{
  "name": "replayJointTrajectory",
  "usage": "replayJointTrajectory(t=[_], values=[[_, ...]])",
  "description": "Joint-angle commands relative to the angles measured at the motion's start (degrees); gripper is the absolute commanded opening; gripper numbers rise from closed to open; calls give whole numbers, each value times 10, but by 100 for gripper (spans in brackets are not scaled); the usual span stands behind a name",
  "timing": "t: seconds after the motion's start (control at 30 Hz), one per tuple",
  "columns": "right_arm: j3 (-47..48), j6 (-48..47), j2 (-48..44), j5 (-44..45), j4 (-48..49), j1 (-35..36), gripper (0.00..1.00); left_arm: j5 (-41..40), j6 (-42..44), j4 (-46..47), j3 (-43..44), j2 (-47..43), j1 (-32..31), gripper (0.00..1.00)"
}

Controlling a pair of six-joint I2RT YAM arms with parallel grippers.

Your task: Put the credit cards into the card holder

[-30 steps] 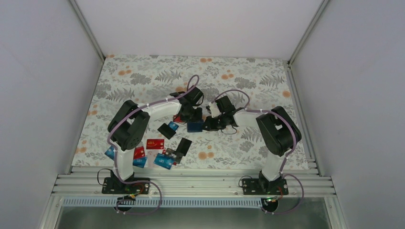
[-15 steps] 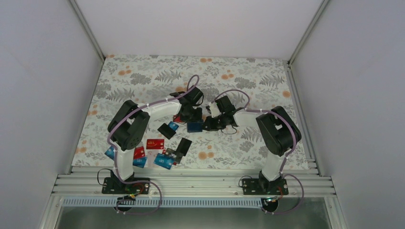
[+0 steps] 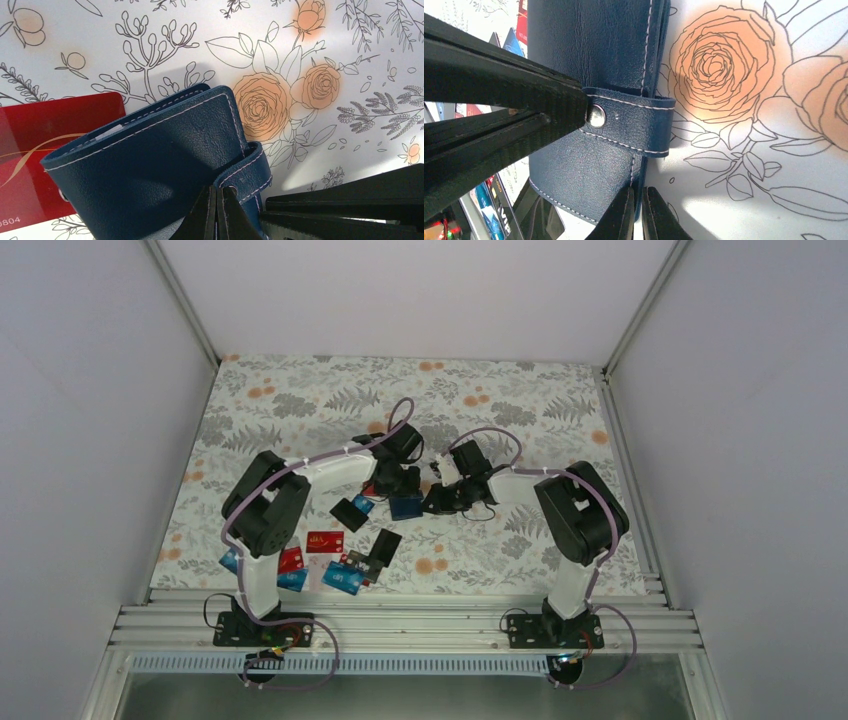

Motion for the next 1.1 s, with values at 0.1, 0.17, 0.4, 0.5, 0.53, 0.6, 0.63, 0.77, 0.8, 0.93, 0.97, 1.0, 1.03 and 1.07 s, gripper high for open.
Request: replayJointTrajectory(t=[0.1,0.17,0.4,0.5,0.53,0.6,0.63,0.77,0.8,0.93,0.97,1.0,1.03,1.07], values=[[0,-10,27,21,-24,5,8,-10,2,-16,-7,-24,2,2],[0,-9,28,20,-23,5,8,-12,2,-18,-7,-27,3,2],[1,-10,32,19,-23,5,8,-16,2,-22,-12,-36,3,2],[3,-11,33,19,-24,5,8,-12,0,-17,-20,-34,3,2],[3,-11,34,19,-23,5,8,-11,0,-15,-23,-33,3,2],[3,-11,34,19,-24,4,8,-7,-1,-10,-28,-30,3,2],[3,-11,34,19,-24,5,8,-5,-1,-8,-29,-28,3,2],[2,-12,33,21,-26,5,8,-2,-3,-3,-35,-25,2,2],[2,-12,33,20,-26,4,8,-1,-3,-3,-36,-25,3,3],[3,-11,35,20,-27,5,8,-3,-3,-2,-39,-22,3,2],[3,-11,34,20,-27,5,8,-3,-4,-1,-40,-22,3,2],[3,-11,34,20,-27,5,8,-4,-4,0,-41,-22,3,2],[3,-12,34,20,-27,5,8,-5,-3,0,-42,-21,4,2],[3,-12,34,21,-28,5,8,-6,-4,1,-44,-21,5,2]])
